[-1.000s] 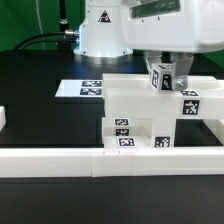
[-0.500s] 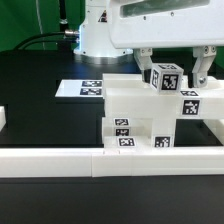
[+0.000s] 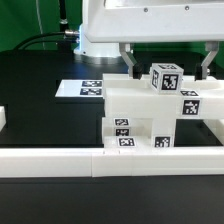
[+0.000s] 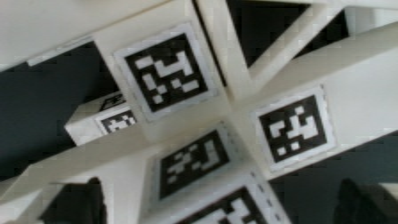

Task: Assemble chair

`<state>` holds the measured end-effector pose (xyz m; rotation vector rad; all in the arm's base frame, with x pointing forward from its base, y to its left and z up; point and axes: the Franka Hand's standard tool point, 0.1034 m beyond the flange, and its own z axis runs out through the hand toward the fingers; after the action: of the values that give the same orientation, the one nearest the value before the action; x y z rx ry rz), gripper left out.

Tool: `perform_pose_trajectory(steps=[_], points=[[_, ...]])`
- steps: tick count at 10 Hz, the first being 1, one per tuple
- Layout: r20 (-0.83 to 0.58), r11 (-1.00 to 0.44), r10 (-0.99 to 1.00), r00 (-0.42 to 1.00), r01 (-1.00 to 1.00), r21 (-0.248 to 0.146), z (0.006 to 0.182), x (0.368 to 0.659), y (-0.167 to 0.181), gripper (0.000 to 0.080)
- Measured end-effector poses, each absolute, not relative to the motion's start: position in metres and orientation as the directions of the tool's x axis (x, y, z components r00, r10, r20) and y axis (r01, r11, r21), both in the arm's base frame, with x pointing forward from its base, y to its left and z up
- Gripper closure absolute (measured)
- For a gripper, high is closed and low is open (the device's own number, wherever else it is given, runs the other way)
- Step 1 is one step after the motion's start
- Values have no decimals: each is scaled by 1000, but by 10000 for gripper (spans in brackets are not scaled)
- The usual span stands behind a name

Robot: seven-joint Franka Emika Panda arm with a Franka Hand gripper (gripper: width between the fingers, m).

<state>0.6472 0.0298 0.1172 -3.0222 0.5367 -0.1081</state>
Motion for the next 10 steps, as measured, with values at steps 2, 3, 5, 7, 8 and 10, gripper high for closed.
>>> perform_pose_trajectory(steps=[2, 3, 5, 7, 8, 10], points=[[69, -981, -188, 980, -183, -68, 117, 647, 29, 150], [73, -992, -114, 991, -109, -60, 117, 647, 29, 150], [63, -996, 92, 994, 93, 0, 118, 646, 27, 150], [63, -994, 111, 992, 111, 1, 118, 647, 27, 265], [62, -994, 111, 992, 111, 1, 118, 646, 27, 450], [63, -997, 81, 995, 81, -2, 118, 647, 27, 517]])
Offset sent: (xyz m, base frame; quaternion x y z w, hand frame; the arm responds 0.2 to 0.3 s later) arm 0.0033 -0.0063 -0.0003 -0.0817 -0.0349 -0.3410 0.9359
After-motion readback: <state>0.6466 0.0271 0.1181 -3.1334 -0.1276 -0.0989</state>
